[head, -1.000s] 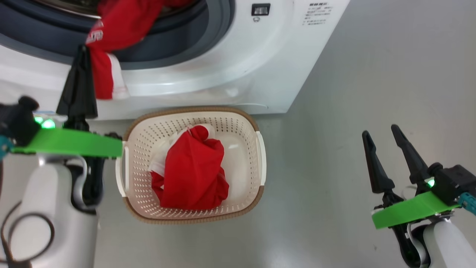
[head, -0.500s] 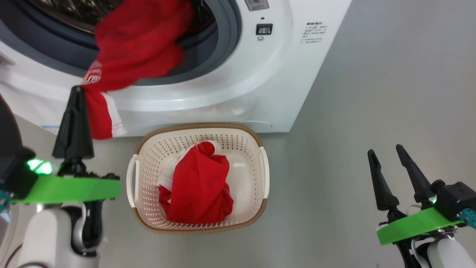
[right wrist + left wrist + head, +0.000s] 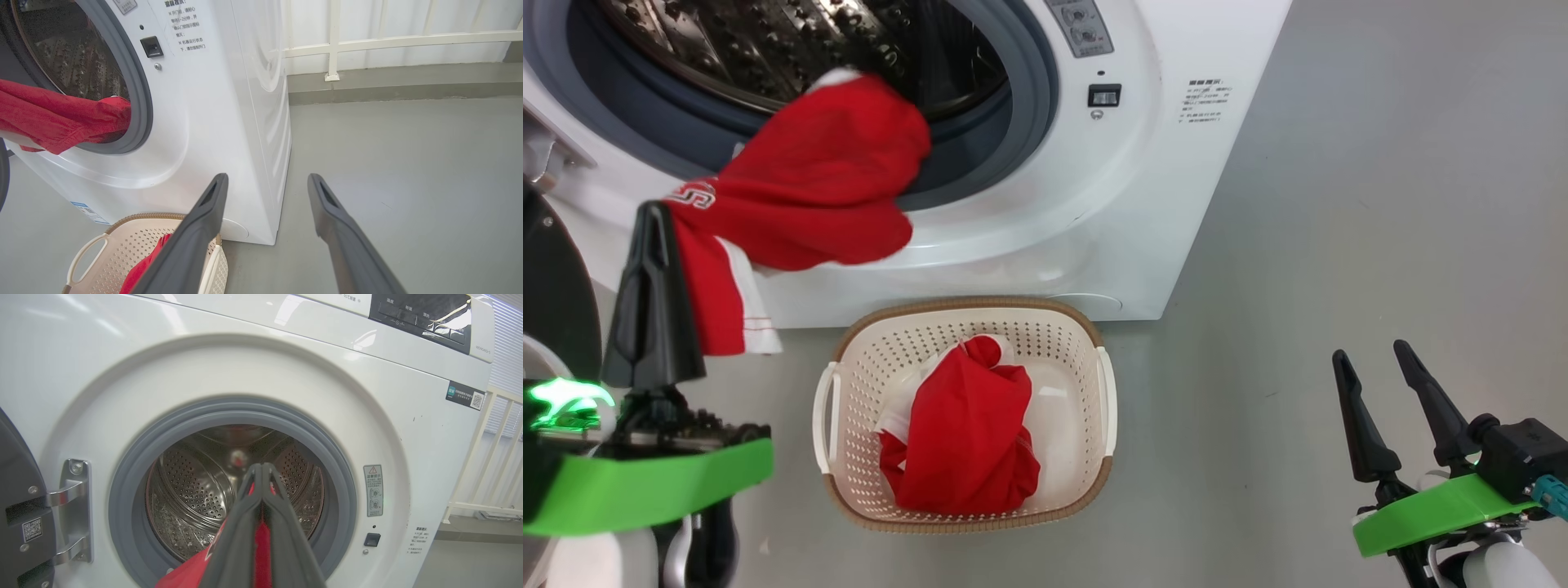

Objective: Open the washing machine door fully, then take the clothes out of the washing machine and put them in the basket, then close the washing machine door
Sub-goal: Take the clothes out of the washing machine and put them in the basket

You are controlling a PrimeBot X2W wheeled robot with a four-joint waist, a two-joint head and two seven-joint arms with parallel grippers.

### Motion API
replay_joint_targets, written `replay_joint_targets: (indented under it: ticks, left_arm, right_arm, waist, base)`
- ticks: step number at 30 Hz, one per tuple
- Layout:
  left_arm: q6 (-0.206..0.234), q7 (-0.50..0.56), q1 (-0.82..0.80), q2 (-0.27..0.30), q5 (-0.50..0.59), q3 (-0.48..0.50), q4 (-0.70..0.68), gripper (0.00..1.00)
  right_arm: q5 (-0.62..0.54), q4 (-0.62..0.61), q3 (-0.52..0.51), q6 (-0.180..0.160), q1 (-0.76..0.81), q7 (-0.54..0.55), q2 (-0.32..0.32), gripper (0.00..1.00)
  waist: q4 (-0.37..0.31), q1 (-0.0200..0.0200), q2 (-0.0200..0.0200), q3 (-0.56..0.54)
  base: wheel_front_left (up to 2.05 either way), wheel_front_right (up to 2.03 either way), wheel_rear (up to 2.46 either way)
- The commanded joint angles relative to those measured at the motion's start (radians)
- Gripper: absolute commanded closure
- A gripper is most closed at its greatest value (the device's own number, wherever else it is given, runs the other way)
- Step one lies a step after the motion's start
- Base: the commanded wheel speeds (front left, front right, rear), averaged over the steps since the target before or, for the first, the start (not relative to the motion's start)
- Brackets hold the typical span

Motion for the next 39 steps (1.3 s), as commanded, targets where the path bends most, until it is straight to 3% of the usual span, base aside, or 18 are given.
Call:
replay_joint_targets:
  ticks: [1, 7, 14, 24, 39]
  left_arm:
    - [-0.005, -0.008, 0.019, 0.017, 0.014, 0.034, -0.061, 1.0]
    - [-0.005, -0.008, 0.037, 0.013, 0.023, 0.015, -0.086, 1.0]
    - [-0.005, -0.008, 0.07, 0.007, 0.038, -0.054, -0.005, 1.0]
    - [-0.005, -0.008, 0.051, -0.003, 0.009, -0.148, 0.244, 1.0]
    - [-0.005, -0.008, -0.128, -0.003, -0.025, -0.248, 0.629, 1.0]
  right_arm:
    - [-0.002, -0.021, 0.016, 0.005, 0.004, -0.006, -0.012, 0.0]
    - [-0.002, -0.024, 0.016, 0.005, 0.001, -0.006, -0.01, 0.0]
    - [-0.001, -0.026, 0.027, 0.005, -0.014, -0.006, -0.006, 0.0]
    - [-0.001, -0.032, 0.036, 0.005, -0.047, -0.006, 0.0, 0.0]
    - [-0.005, -0.048, 0.045, 0.005, -0.108, -0.006, 0.003, 0.0]
  waist:
    - [0.0, 0.0, 0.0, 0.0]
    - [-0.001, 0.0, 0.0, 0.007]
    - [-0.017, 0.0, 0.0, 0.029]
    - [-0.037, 0.0, 0.0, 0.098]
    - [-0.061, 0.0, 0.0, 0.226]
  base:
    - [0.0, 0.0, 0.0]
    - [0.0, 0.0, 0.0]
    - [0.0, 0.0, 0.0]
    - [0.0, 0.0, 0.0]
    - [0.0, 0.0, 0.0]
